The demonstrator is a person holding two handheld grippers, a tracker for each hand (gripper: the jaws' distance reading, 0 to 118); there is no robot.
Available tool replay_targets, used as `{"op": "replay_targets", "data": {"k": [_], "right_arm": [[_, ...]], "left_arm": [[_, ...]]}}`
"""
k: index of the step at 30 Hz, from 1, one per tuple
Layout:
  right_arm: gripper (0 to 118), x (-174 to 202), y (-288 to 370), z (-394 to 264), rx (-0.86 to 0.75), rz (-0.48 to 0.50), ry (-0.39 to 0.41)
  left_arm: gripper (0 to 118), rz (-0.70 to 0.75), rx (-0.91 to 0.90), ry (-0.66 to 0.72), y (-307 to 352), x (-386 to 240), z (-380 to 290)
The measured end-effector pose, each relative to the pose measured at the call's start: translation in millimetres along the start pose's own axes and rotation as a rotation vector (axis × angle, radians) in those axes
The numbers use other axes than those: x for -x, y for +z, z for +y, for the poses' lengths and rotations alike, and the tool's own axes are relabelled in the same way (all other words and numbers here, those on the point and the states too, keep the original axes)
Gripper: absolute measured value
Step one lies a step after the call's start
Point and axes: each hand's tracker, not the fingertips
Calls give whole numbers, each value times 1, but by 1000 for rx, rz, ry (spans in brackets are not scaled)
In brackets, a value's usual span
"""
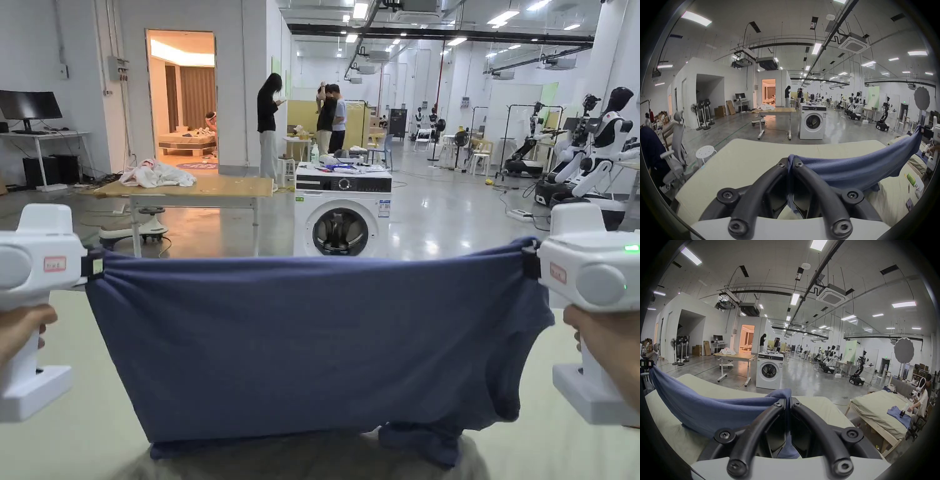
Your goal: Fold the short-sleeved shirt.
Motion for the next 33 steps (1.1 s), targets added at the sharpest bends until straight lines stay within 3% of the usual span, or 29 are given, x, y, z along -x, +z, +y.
{"op": "replay_targets", "data": {"k": [18,23,33], "right_arm": [[1,-15,162,-145,102,13,72],[1,-16,198,-178,191,17,121],[1,-15,248,-263,423,65,106]], "left_arm": [[0,-55,-4,109,159,9,-142],[0,-68,26,129,196,13,-174],[0,-38,237,98,231,13,-269]]}}
